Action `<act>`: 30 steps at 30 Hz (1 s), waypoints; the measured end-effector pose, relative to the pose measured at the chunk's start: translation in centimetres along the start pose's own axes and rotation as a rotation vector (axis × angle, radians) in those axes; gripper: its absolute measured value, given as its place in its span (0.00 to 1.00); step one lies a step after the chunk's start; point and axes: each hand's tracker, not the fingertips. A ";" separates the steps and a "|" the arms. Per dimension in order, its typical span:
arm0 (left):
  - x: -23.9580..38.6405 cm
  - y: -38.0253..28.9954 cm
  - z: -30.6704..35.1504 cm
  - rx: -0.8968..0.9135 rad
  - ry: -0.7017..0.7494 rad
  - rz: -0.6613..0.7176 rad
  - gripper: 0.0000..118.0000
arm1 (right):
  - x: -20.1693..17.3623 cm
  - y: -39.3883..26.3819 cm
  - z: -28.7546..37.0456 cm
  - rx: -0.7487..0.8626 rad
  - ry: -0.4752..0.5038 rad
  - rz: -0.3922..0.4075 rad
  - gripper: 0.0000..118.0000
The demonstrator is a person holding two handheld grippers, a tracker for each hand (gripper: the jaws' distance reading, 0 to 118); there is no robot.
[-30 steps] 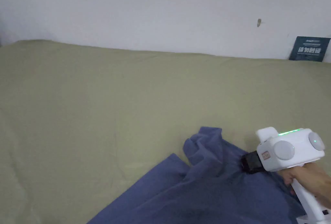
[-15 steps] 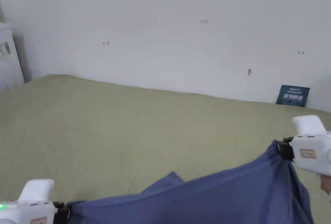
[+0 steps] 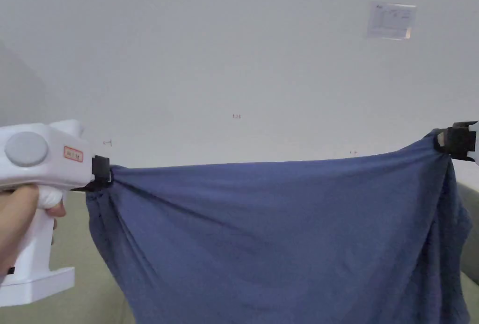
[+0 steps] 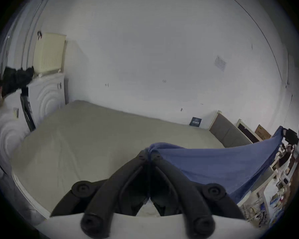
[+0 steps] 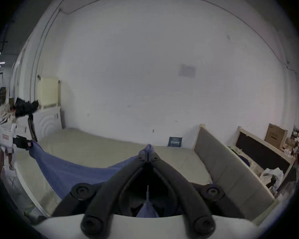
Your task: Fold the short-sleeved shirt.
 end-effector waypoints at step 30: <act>6.8 19.7 -16.1 0.139 0.373 -0.208 0.01 | -1.9 10.0 -27.8 0.029 -0.147 0.026 0.00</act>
